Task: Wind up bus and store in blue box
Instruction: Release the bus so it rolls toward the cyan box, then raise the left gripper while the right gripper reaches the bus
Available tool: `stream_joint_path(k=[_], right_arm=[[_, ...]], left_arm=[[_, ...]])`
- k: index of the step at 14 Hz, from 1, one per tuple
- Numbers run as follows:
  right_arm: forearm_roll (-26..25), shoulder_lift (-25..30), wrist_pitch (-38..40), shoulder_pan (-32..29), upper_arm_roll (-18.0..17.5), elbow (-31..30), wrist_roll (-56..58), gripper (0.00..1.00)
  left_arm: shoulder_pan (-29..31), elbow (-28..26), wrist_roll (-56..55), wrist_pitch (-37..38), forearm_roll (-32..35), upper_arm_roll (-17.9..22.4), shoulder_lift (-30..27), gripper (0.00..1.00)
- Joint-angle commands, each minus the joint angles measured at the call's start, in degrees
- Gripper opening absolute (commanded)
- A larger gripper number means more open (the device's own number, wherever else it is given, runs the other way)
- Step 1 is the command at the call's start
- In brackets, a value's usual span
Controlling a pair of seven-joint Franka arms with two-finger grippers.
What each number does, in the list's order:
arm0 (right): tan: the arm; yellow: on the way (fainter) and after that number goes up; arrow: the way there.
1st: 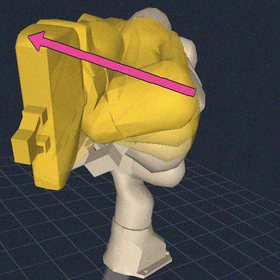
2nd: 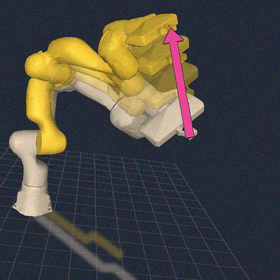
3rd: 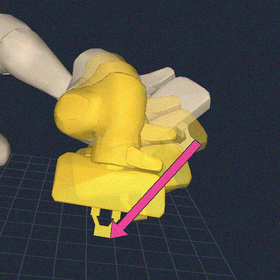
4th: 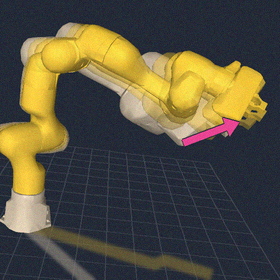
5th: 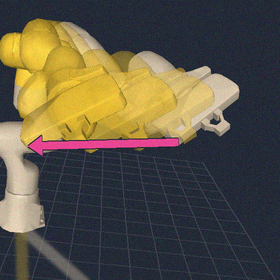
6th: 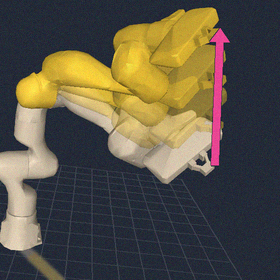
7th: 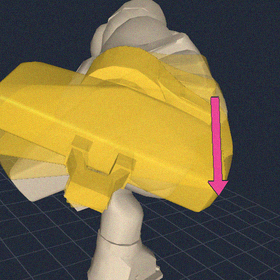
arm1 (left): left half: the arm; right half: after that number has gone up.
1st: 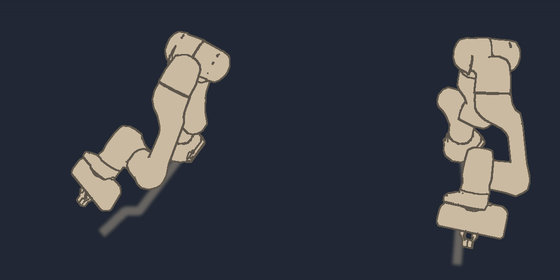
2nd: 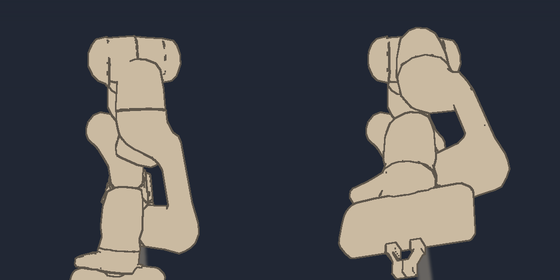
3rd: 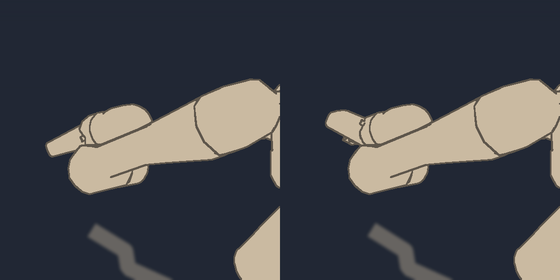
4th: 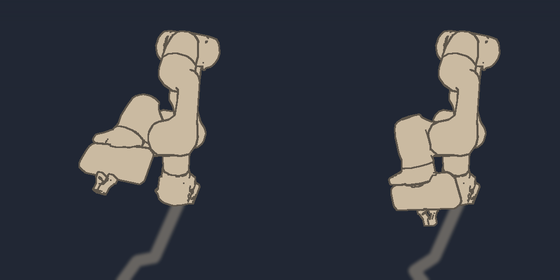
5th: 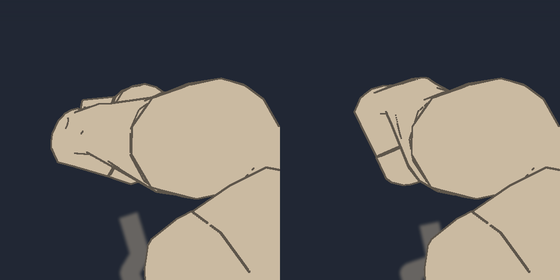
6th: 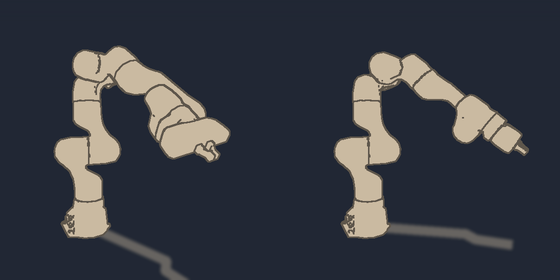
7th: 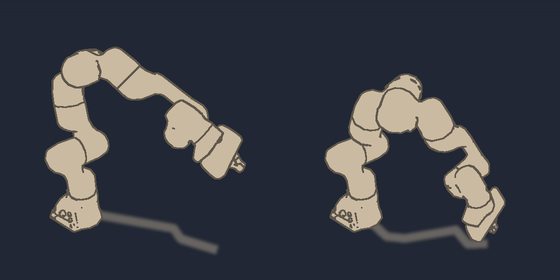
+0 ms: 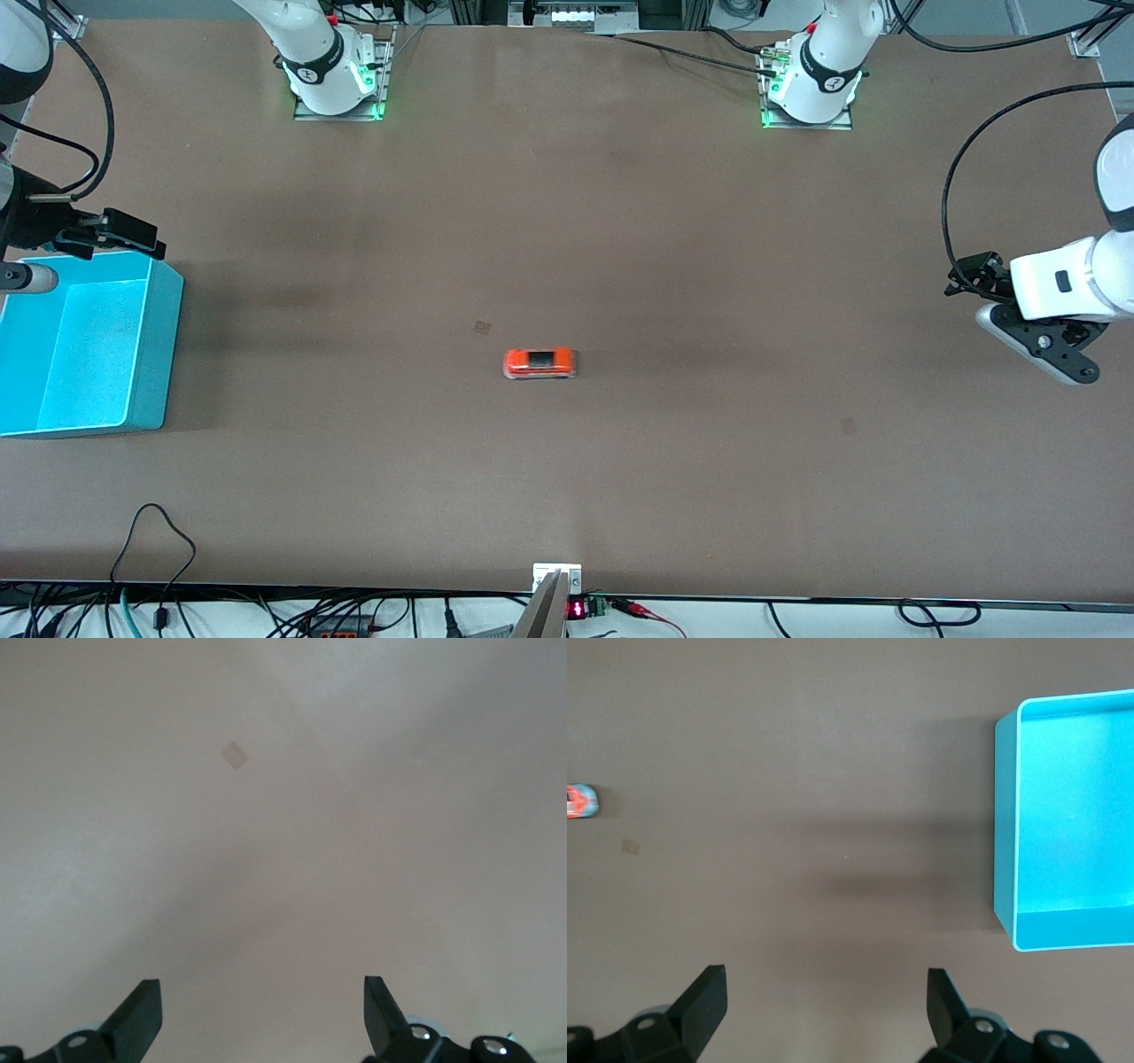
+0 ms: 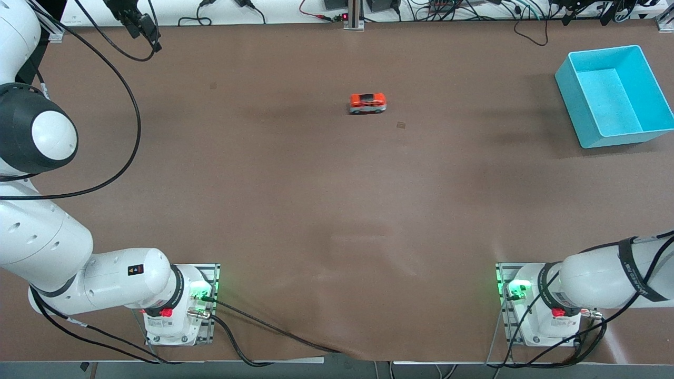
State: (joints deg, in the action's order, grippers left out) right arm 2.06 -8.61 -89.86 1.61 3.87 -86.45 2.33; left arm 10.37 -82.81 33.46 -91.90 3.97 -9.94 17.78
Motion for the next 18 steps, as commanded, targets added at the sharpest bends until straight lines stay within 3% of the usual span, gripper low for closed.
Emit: stream_joint_path(k=[1, 4, 7, 10, 12, 18], right_arm=[[0.05, -0.45, 0.48, -0.38, -0.17, 0.85, 0.13, 1.00], [0.14, -0.89, 0.30, -0.46, -0.09, 0.93, 0.04, 1.00], [0.31, -0.97, 0.21, -0.82, -0.09, 0.93, -0.05, 1.00], [-0.30, -1.50, 0.30, -0.55, -0.17, 0.76, -0.22, 1.00], [-0.30, -1.94, 0.13, -0.81, -0.17, 0.84, 0.22, 1.00], [0.57, -4.57, -0.05, 0.50, -0.70, 0.24, 1.00, 1.00]], left_arm=[[-3.42, -4.35, -11.61, 0.06, -0.98, 2.81, -7.47, 1.00], [-6.32, -8.92, -28.23, -0.73, -6.23, 7.63, -13.36, 1.00], [-9.14, -12.99, -30.65, -4.06, -8.90, 11.68, -17.51, 1.00], [-10.28, -15.80, -30.91, -4.08, -6.35, 11.78, -20.33, 1.00], [-9.94, -13.62, -30.74, -0.92, -6.26, 11.78, -19.02, 1.00], [-9.58, -13.16, -30.48, -0.82, -5.21, 11.61, -19.01, 1.00]])
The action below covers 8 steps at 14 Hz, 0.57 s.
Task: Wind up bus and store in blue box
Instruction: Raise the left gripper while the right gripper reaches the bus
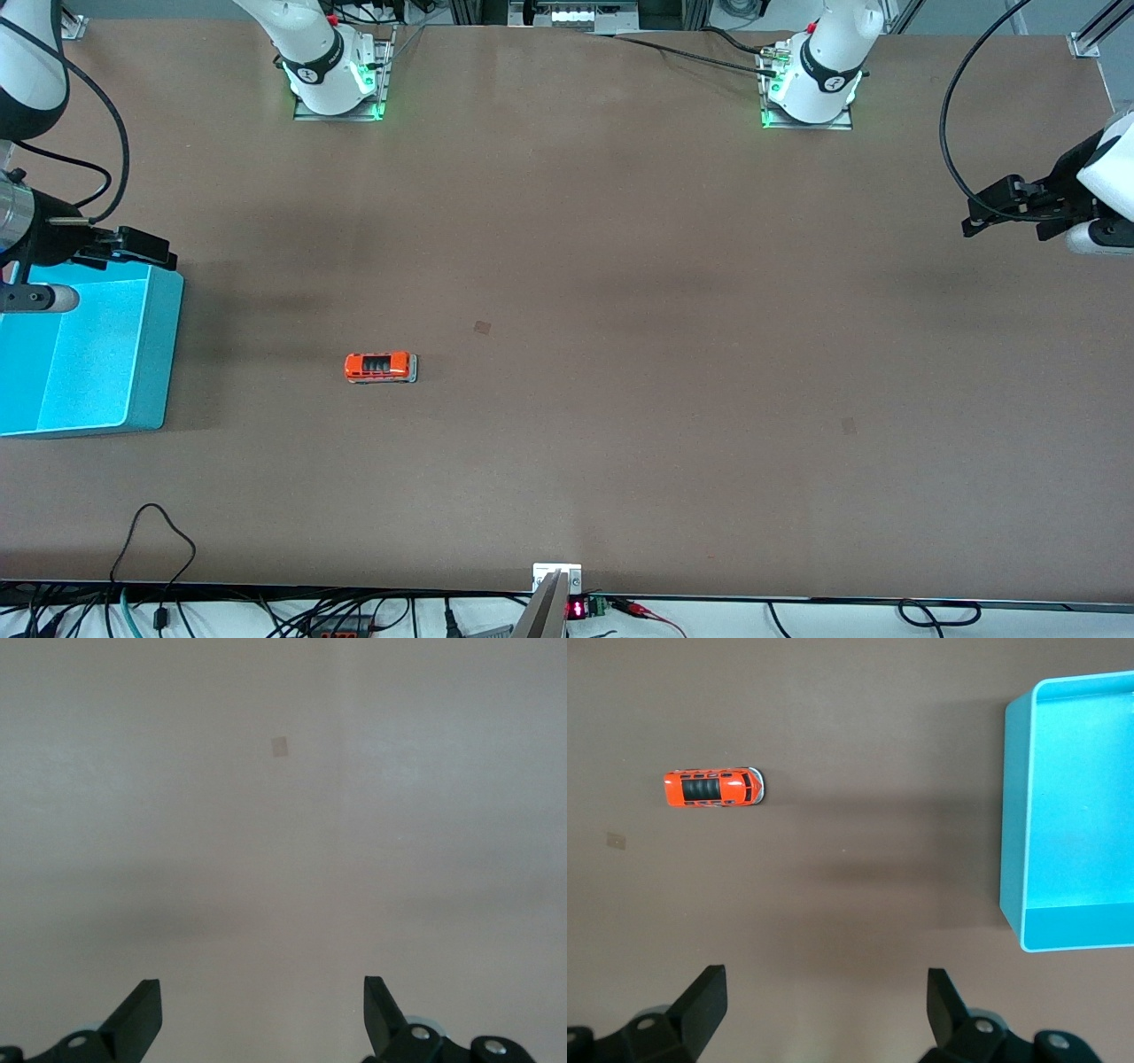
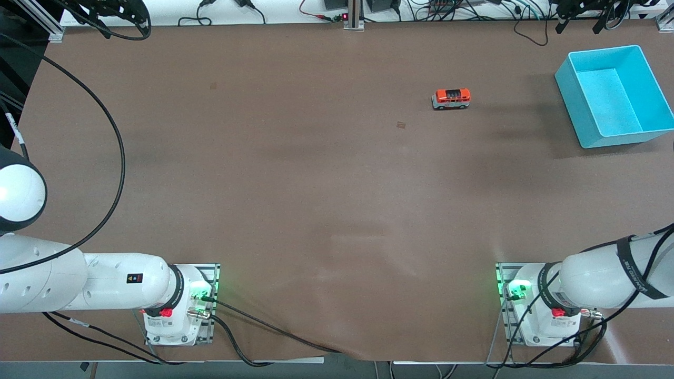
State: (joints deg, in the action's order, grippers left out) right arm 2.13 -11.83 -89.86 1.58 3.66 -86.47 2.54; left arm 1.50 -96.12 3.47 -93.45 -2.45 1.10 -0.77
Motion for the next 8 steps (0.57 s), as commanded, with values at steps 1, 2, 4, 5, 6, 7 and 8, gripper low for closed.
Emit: stream_joint_path(k=[1, 2, 4, 5, 6, 7, 8], right_arm=[[0.85, -1.44, -1.01, 0.96, -0.59, -1.05, 1.06, 1.00], [0.86, -1.09, -2.58, 0.71, -1.54, -2.63, 1.58, 1.00], [0.86, -0.65, -6.97, -3.40, -7.58, -6.50, 12.93, 1.00], [0.51, -0.65, -8.82, -4.73, -10.31, -8.17, 19.37, 1.00], [0.16, -0.65, -11.02, -5.18, -12.43, -10.19, 24.30, 1.00], [-0.28, -0.74, -12.78, -5.19, -14.02, -11.86, 28.09, 1.00], [-4.55, -0.91, -15.32, -5.19, -17.51, -12.83, 32.31, 1.00]], left_arm=[[-0.79, 0.14, -0.57, 0.90, 2.00, 0.05, -0.46, 1.00], [-0.97, 0.23, -0.49, 0.99, 3.49, -0.48, -0.63, 1.00], [-1.06, 0.31, -0.48, 0.90, 3.76, -1.80, -0.55, 1.00], [-1.06, 0.31, -0.48, 0.99, 3.85, -1.89, -0.63, 1.00], [-1.06, 0.31, -0.48, 1.08, 3.77, -1.98, -0.72, 1.00], [-1.06, 0.31, -0.48, 1.08, 3.77, -1.98, -0.72, 1.00], [-1.15, 0.31, -0.57, 1.08, 3.77, -1.98, -0.72, 1.00]])
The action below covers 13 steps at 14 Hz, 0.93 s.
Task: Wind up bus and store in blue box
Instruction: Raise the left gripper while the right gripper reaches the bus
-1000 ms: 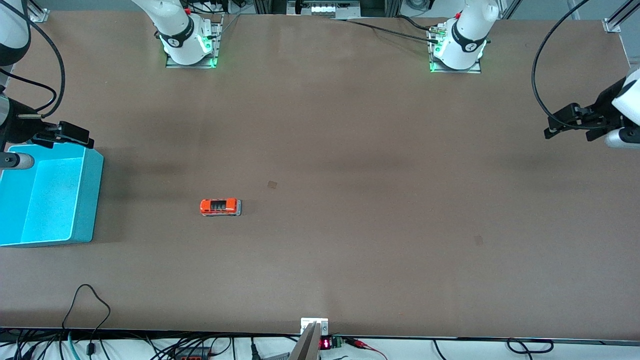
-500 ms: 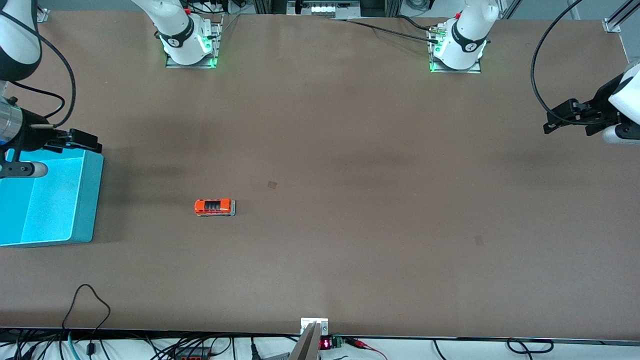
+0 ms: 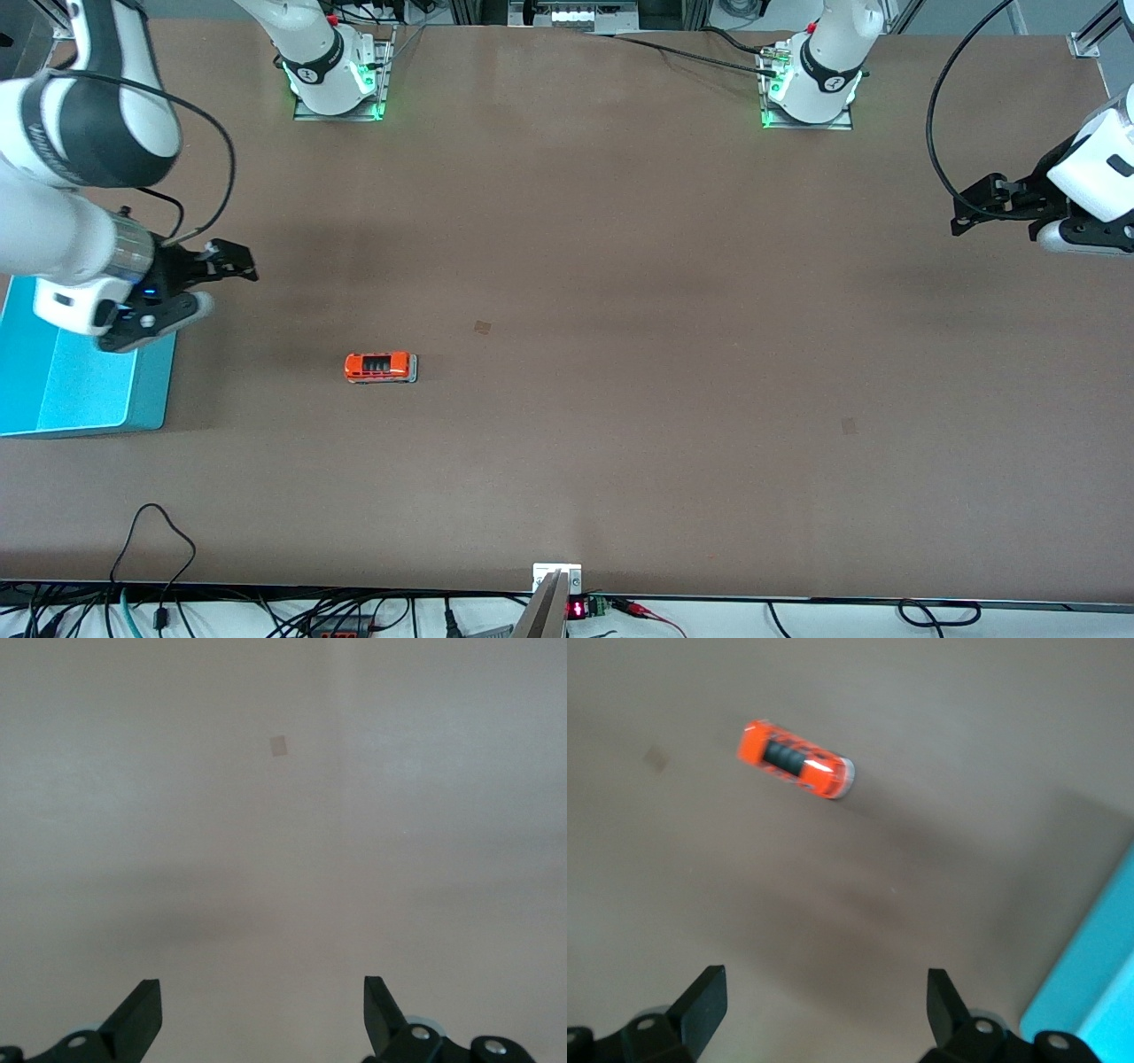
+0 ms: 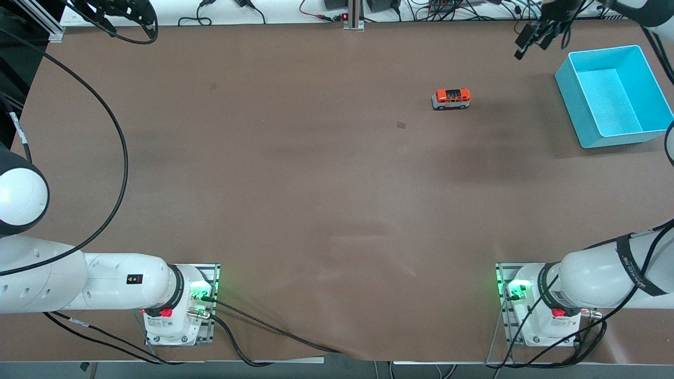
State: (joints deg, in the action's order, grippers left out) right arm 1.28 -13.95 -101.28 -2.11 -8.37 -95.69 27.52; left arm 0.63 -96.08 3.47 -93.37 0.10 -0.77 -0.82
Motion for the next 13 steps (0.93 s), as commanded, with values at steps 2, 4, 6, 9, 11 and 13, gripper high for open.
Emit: stream_joint_path(k=[2, 4, 6, 9, 11, 13], right_arm=[[-11.19, 0.68, -7.96, -1.67, -9.72, -6.25, 10.00, 1.00], [-11.65, -1.86, -12.60, -1.40, -10.87, -7.05, 17.34, 1.00], [-11.57, -3.45, -18.41, -1.49, -11.22, -8.80, 20.28, 1.00], [-11.48, -7.04, -23.60, -0.27, -11.31, -9.69, 21.96, 1.00], [-11.48, -10.38, -26.68, 0.00, -11.31, -9.78, 22.83, 1.00], [-11.57, -14.16, -29.84, 0.18, -11.31, -9.34, 25.29, 1.00]], left_arm=[[-0.63, 0.37, -0.57, 1.09, 1.22, -0.63, -0.76, 1.00], [-0.54, 0.37, -0.57, 1.09, 1.22, -1.42, -0.76, 1.00], [-0.54, 0.37, -0.57, 1.00, 1.22, -1.77, -0.76, 1.00], [-0.36, 0.37, -0.57, 1.26, 1.22, -1.60, -0.94, 1.00], [-0.28, 0.37, -0.57, 1.61, 1.22, -1.60, -0.94, 1.00], [-0.28, 0.37, -0.57, 1.44, 1.22, -1.69, -0.85, 1.00]])
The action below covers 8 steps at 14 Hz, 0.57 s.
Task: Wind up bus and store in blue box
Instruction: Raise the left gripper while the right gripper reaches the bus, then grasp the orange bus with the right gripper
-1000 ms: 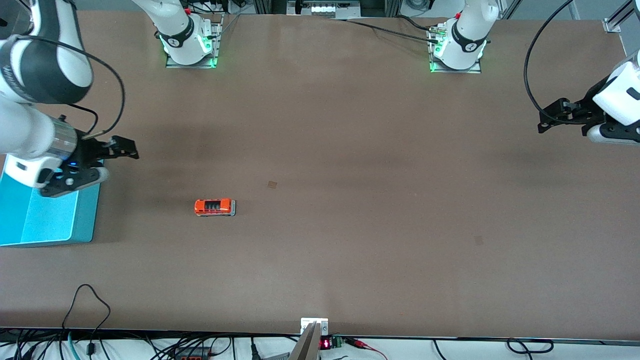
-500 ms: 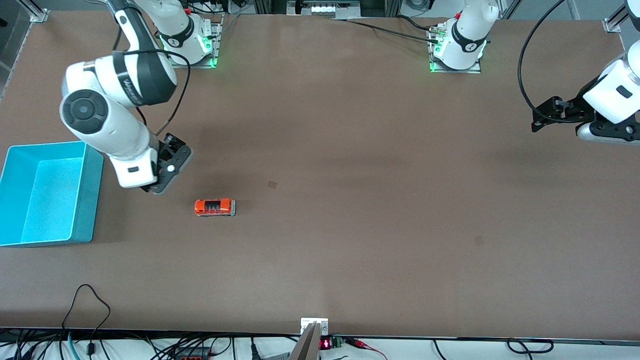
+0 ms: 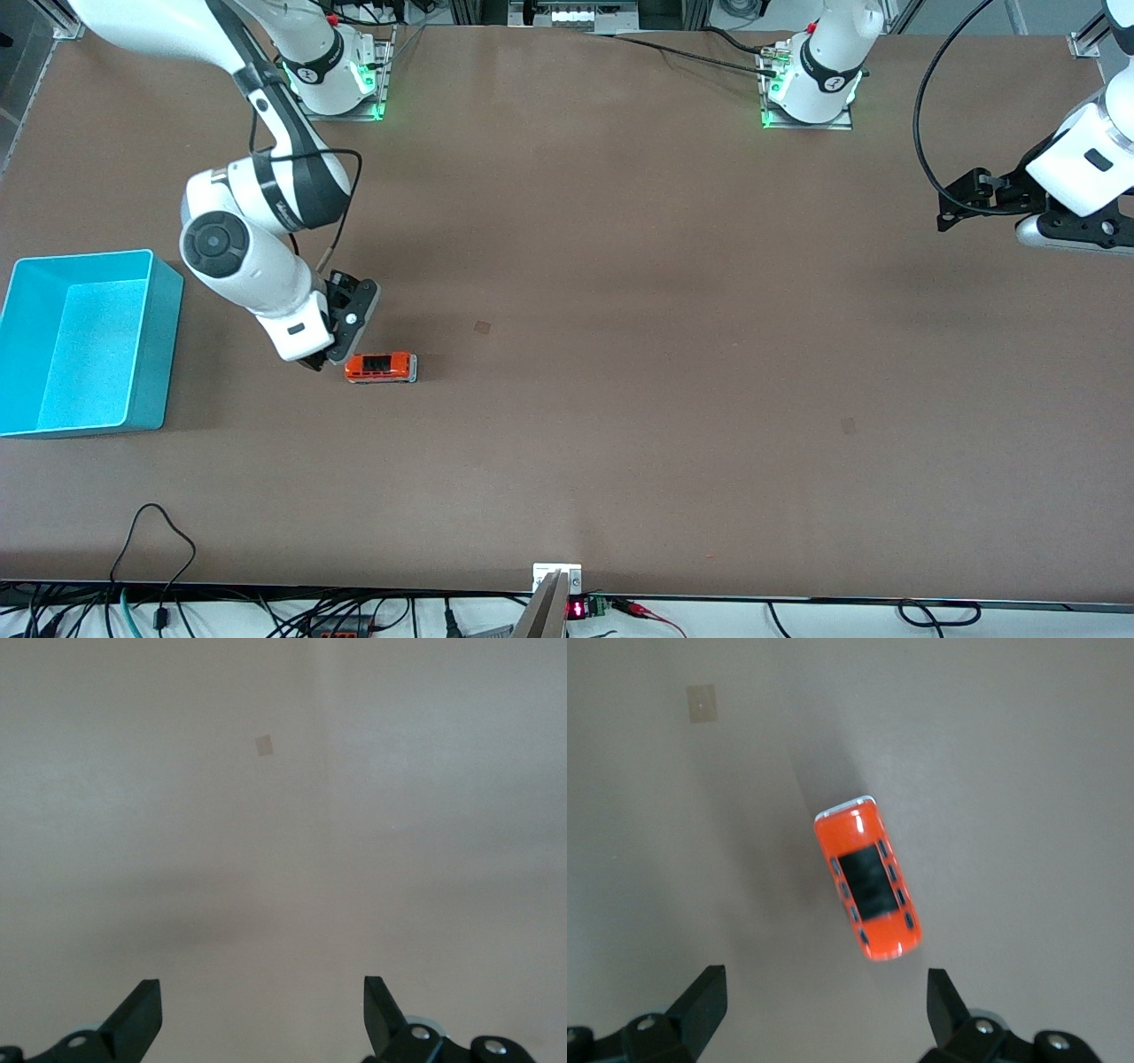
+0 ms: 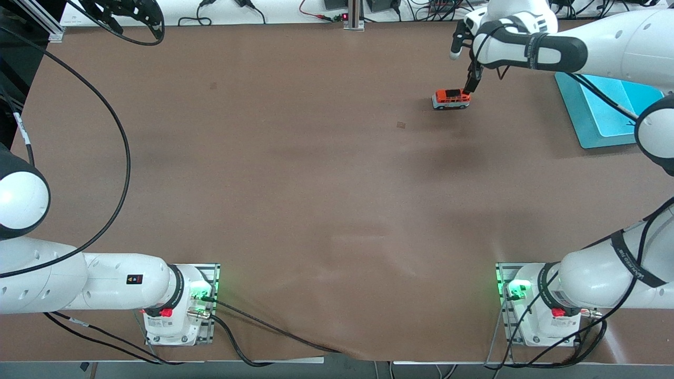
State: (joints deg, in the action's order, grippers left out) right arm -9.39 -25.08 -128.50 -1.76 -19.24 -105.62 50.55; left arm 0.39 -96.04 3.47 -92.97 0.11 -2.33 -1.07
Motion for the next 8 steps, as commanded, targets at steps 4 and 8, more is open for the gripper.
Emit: stream_joint_path(k=[4, 8], right_arm=[[-1.16, -7.08, -4.03, 0.44, -0.45, 2.86, 6.65, 1.00], [-3.00, -9.28, -8.07, 0.44, -0.45, 2.87, 9.48, 1.00]], left_arm=[[-0.13, 0.32, -0.57, 1.03, 1.21, -0.22, -0.61, 1.00], [-0.30, 0.32, -0.66, 0.95, 1.30, -1.18, -0.60, 1.00]])
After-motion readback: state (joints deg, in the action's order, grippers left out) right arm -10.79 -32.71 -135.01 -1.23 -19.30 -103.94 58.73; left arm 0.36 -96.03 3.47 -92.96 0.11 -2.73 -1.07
